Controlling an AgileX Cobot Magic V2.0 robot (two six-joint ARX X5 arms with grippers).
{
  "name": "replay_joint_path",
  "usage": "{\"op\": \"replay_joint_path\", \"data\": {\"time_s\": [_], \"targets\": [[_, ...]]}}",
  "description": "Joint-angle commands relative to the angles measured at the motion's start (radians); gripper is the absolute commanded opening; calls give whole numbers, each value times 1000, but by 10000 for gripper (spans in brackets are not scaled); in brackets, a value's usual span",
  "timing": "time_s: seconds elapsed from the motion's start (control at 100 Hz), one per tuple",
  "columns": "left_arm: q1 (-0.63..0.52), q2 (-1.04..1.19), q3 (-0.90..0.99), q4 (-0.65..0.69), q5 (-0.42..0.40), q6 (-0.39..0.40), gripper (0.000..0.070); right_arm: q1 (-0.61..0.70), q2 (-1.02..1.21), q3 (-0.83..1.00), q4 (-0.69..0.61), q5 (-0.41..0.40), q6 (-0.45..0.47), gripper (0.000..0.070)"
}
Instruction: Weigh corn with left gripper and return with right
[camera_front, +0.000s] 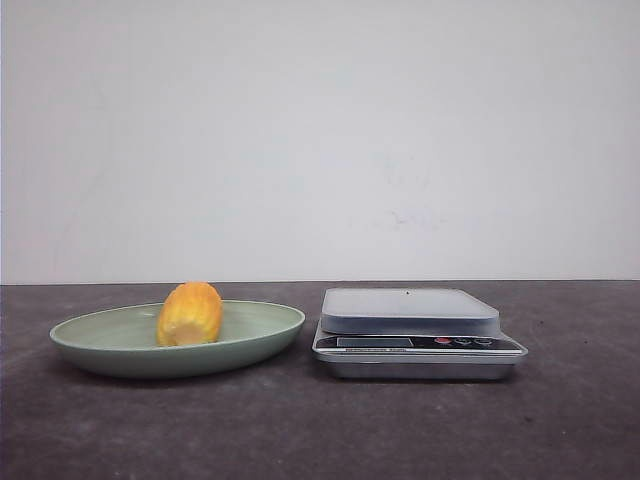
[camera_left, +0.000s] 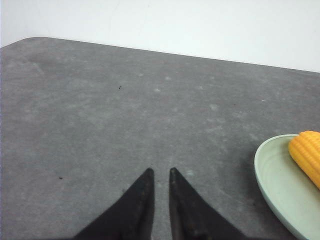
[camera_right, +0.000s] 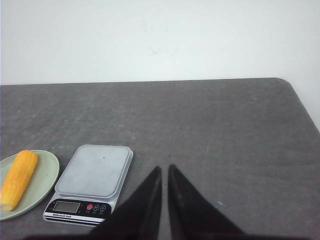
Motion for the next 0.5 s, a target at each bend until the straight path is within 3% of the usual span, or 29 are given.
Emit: {"op": "replay_joint_path", "data": {"time_s": [0.0, 0.31, 0.49], "targets": [[2, -1, -18, -4, 0, 14, 11, 5, 3, 13, 11, 0, 13, 16], [2, -1, -18, -4, 0, 14, 11, 5, 3, 13, 11, 0, 11, 16], [2, -1, -18, -4, 0, 14, 11, -40, -5, 11, 21, 19, -97, 16]]}}
